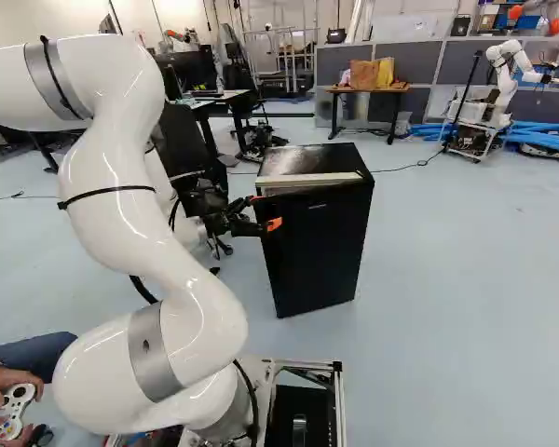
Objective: Grab a drink from the fridge
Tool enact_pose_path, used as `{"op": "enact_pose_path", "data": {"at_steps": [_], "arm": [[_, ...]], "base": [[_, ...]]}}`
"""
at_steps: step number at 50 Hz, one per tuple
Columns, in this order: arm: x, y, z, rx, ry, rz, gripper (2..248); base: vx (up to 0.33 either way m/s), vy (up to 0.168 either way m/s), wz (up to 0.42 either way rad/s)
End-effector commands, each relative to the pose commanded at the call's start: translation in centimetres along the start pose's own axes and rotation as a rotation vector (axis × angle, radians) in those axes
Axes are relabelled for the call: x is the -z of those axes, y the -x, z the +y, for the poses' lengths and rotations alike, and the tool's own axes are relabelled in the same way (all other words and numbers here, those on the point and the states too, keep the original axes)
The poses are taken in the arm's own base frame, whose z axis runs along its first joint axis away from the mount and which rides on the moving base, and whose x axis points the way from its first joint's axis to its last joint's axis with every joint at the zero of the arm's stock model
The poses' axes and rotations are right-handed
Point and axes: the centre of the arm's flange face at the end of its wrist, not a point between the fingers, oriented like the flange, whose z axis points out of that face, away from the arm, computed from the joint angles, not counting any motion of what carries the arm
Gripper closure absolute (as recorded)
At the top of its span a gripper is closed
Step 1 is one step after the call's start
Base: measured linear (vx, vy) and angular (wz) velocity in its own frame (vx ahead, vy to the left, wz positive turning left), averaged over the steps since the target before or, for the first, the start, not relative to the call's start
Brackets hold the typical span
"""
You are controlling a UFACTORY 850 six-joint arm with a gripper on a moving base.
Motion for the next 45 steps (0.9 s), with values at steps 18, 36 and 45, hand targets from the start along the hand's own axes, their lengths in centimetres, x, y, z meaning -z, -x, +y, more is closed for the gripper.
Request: {"op": "enact_pose_path", "data": {"at_steps": [18, 36, 45], "arm": [[0.9, 0.0, 2.7, 0.036, 0.039, 0.016, 3], [1.0, -0.1, 5.5, 0.073, 0.103, 0.034, 3], [0.9, 0.0, 6.9, 0.091, 0.146, 0.037, 3]], "base": [[0.000, 0.000, 0.000], [0.000, 0.000, 0.000], [0.000, 0.000, 0.000]]}}
